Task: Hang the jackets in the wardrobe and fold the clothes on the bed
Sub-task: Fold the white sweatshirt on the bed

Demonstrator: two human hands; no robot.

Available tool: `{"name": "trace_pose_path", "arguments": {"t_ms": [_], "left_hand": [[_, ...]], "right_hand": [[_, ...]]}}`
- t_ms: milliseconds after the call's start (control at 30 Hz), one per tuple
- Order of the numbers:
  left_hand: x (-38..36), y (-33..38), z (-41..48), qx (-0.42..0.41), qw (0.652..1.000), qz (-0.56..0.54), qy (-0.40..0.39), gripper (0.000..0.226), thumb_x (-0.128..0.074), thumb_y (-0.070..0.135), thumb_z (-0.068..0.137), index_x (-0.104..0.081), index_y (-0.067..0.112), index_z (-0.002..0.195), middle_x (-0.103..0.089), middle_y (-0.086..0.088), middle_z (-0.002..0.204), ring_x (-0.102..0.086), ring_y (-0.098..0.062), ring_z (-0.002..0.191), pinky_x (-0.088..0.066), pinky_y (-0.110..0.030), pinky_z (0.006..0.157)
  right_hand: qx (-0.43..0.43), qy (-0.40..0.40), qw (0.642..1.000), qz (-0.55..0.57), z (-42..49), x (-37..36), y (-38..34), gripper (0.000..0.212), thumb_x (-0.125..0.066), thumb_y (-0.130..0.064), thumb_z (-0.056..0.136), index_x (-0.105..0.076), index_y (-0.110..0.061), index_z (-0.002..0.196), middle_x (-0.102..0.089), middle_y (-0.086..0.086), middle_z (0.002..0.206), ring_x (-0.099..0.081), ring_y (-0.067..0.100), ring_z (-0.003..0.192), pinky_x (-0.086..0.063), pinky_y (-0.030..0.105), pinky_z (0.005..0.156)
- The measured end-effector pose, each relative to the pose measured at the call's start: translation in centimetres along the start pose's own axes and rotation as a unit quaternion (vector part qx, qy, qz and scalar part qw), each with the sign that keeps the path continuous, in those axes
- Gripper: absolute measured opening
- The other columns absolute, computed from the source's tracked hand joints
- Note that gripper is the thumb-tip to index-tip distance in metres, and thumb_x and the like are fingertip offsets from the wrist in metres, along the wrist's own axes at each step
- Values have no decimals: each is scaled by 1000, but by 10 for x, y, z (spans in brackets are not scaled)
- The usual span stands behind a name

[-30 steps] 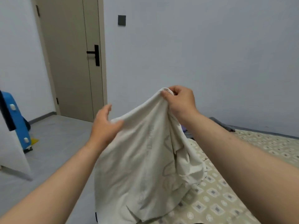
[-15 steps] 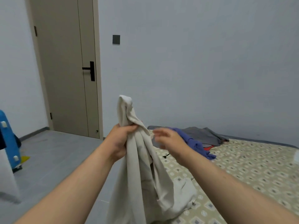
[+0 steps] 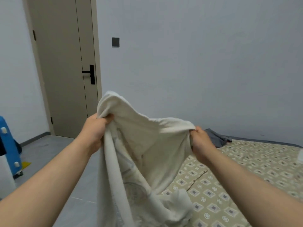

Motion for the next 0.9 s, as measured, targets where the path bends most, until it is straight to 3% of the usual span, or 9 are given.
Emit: {"name": "trace_pose_path", "arguments": {"t_ms": [233, 400, 433, 500, 567, 667, 800, 867, 900], "left_hand": [[28, -42, 13, 18, 991, 129, 25, 5, -67, 13, 88, -71, 16, 89, -72, -5, 90, -66, -21, 81, -49, -31, 64], [37, -64, 10, 17, 955, 292, 52, 12, -57, 13, 78, -66, 5, 77, -65, -13, 82, -56, -28, 74, -40, -35, 65], [35, -63, 7, -1, 932, 357, 60, 15, -54, 14, 76, -66, 5, 80, -66, -14, 87, -57, -31, 77, -42, -36, 66], [14, -58, -6, -60, 900, 430, 38, 38, -61, 16, 78, -64, 10, 116, -63, -10, 122, -58, -33, 109, -47, -39, 86], [-28, -57, -29, -125, 895, 423, -68, 79, -75, 30, 72, -43, 25, 144, -45, 9, 146, -43, -16, 135, -39, -36, 108], [-92, -71, -66, -106, 911, 329, -227, 79, -83, 47, 58, -45, 44, 127, -59, 26, 124, -57, 6, 112, -48, -24, 93], [-113, -94, -67, -18, 973, 172, -154, 30, -84, 22, 72, -67, 25, 96, -74, 14, 82, -70, -11, 84, -55, -19, 66], [-110, -99, -67, 44, 986, 106, -122, 15, -82, 24, 73, -71, 20, 83, -75, 10, 72, -73, -13, 75, -58, -22, 60], [-106, -98, -66, 70, 989, 76, -109, 19, -82, 25, 71, -73, 18, 86, -76, 6, 75, -74, -16, 77, -61, -30, 65]], "right_hand": [[-30, -5, 993, 111, 32, 7, -39, 21, -46, -23, 99, -67, -22, 101, -73, 10, 99, -69, 26, 87, -58, 42, 75], [51, 22, 998, -1, 24, 0, -55, 27, -45, -27, 98, -51, -21, 72, -54, -5, 71, -47, 14, 67, -39, 31, 60], [71, 20, 997, -16, 21, -5, -59, 29, -46, -26, 98, -48, -22, 69, -47, -7, 67, -41, 13, 65, -33, 31, 58], [99, -3, 995, -25, 13, -21, -70, 27, -48, -24, 98, -55, -22, 72, -50, -4, 71, -43, 13, 67, -36, 31, 61], [121, -36, 992, -16, 1, -42, -85, 22, -52, -24, 97, -65, -20, 80, -59, 0, 79, -51, 14, 71, -43, 31, 66], [157, -83, 984, -12, -20, -77, -108, 23, -60, -25, 93, -63, -19, 71, -55, -10, 61, -49, 5, 54, -41, 20, 53], [158, -134, 978, -23, -43, -112, -114, 25, -60, -25, 91, -57, -20, 66, -53, -13, 51, -50, 8, 48, -42, 19, 47], [159, -149, 976, -32, -48, -109, -107, 7, -60, -24, 86, -65, -28, 84, -67, -16, 74, -64, 5, 66, -49, 16, 56], [157, -142, 977, -31, -47, -101, -98, 17, -58, -22, 83, -65, -32, 96, -69, -15, 89, -66, 1, 77, -50, 14, 63]]}}
Point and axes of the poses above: each hand's wrist, its own z-axis towards the middle knuckle, its own x-axis out of the back of the hand, y = z × x, the point moved 7 cm from there along z, towards the middle knuckle
